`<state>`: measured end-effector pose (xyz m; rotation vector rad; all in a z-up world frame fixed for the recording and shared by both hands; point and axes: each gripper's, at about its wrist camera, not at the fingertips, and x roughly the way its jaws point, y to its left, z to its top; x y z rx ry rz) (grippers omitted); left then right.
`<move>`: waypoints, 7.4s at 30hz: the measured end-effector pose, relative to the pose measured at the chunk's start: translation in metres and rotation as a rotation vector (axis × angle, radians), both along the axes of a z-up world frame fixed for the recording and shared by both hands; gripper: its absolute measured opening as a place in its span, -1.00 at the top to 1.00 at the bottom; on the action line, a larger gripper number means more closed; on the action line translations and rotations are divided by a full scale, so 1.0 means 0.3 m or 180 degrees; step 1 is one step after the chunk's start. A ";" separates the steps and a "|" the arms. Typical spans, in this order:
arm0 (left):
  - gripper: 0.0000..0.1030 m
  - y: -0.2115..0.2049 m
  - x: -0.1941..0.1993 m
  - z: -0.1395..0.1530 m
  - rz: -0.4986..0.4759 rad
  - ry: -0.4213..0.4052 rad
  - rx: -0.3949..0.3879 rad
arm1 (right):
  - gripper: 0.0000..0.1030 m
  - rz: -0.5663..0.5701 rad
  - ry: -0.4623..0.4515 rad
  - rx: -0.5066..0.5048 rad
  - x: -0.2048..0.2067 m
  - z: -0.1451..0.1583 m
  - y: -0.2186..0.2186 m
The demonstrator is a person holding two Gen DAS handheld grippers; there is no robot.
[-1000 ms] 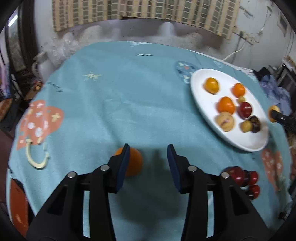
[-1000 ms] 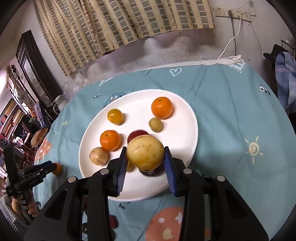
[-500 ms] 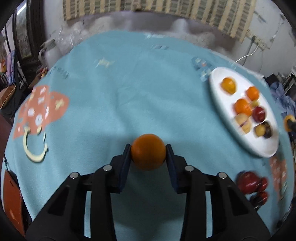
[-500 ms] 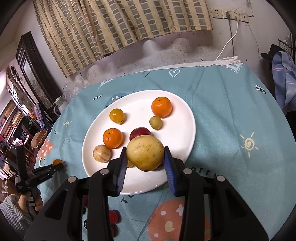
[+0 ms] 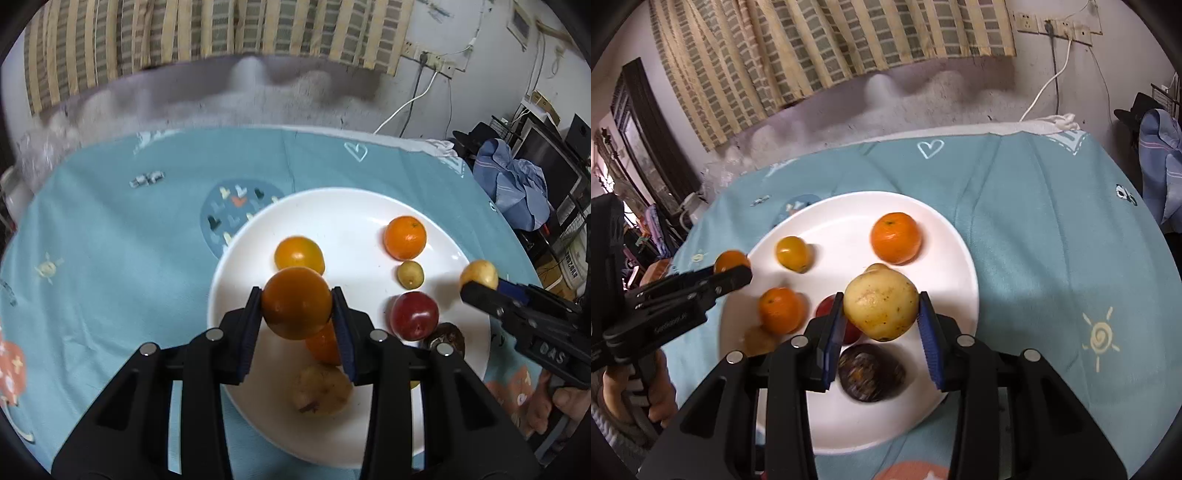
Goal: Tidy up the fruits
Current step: 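Open both tools to drop the orange and pale yellow fruit onto the plate, then move both open tools back toward the cluster of dark and red fruits, then grasp a dark purple plum with the left tool while the right tool grasps a red plum, then carry the dark plum and the red plum over the plate with both tools, then open the left tool to drop the dark plum while the right tool releases the red plum, then grasp the large dark red plum with the left tool while the right tool grasps a red tomato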
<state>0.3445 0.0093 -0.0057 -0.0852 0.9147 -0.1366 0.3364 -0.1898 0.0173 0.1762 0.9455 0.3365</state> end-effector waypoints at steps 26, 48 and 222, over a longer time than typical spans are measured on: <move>-0.47 0.053 -0.587 0.022 0.0122 0.0219 0.0264 | -0.40 0.0094 -0.0098 -0.0008 -0.555 0.170 -0.021; -0.04 0.028 -0.590 -0.123 -0.0044 0.0536 0.0069 | -0.39 -0.0020 0.0422 -0.0123 -0.874 0.062 -0.084; 0.21 0.146 -0.423 -0.133 0.0262 0.0597 -0.0197 | -0.59 0.0357 0.0232 -0.0016 -0.642 0.056 0.054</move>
